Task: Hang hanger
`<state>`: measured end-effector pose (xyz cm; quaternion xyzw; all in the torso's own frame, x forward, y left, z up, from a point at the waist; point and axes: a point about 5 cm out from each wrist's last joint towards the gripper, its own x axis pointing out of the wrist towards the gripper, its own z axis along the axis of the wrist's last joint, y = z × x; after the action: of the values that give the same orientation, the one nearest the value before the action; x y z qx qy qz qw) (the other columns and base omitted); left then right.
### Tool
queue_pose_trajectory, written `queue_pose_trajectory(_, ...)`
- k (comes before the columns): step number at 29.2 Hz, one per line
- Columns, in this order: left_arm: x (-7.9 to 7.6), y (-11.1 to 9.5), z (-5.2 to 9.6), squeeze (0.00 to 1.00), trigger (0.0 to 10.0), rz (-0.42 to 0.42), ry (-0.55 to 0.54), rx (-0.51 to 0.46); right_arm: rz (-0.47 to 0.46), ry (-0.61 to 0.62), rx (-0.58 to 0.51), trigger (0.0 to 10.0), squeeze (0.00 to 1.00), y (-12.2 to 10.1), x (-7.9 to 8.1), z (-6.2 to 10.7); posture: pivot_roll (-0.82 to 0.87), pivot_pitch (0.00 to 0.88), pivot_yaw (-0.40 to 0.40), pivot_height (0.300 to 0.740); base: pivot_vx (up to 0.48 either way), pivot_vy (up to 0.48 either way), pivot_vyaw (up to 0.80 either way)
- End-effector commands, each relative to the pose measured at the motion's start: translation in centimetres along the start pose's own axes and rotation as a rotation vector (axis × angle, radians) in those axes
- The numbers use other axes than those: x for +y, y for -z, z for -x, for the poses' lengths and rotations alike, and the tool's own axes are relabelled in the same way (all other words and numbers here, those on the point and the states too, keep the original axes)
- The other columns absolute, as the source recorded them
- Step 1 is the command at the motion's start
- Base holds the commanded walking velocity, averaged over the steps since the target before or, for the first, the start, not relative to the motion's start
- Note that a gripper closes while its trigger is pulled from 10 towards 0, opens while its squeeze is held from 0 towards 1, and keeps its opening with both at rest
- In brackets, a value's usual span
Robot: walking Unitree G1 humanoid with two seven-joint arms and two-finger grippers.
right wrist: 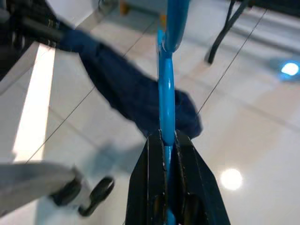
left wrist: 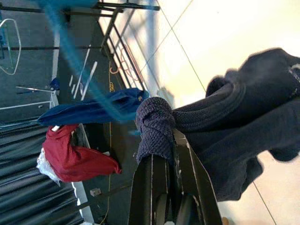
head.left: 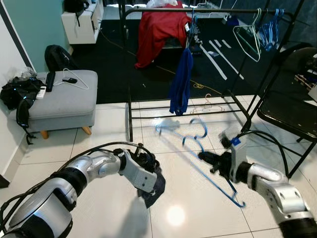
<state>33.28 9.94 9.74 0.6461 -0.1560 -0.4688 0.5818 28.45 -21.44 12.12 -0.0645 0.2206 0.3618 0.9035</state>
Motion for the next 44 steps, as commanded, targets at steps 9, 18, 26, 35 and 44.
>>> queue_pose_trajectory(9, -0.3, 0.2, 0.1, 0.00, 10.0, -0.007, 0.011, 0.014, -0.001, -0.244, 0.250, 10.0, 0.00, 1.4, 2.5, 1.2, -0.07, 0.069, -0.041, 0.740, 0.000, 0.000, 0.00)
queue_pose_trajectory(18, 0.5, -0.3, -0.1, 0.00, 10.0, -0.014, -0.030, -0.023, -0.036, -0.274, 0.313, 10.0, 0.00, 2.9, 3.0, 1.0, -0.07, 0.058, -0.042, 0.740, 0.000, 0.000, 0.00)
queue_pose_trajectory(26, 0.3, -0.6, 0.0, 0.00, 10.0, -0.029, -0.022, -0.046, -0.040, -0.169, 0.275, 10.0, 0.00, 2.6, 1.7, 0.6, -0.06, 0.051, -0.044, 0.740, 0.000, 0.000, 0.00)
queue_pose_trajectory(35, -0.1, -0.4, 0.0, 0.00, 10.0, -0.024, -0.007, -0.034, -0.034, -0.190, 0.293, 10.0, 0.00, 2.5, 2.6, 0.9, -0.07, 0.056, -0.045, 0.740, 0.000, 0.000, 0.00)
queue_pose_trajectory(44, 0.1, -0.5, -0.1, 0.00, 10.0, -0.023, -0.013, -0.041, -0.031, -0.156, 0.288, 10.0, 0.00, 2.3, 2.4, 1.0, -0.07, 0.065, -0.037, 0.740, 0.000, 0.000, 0.00)
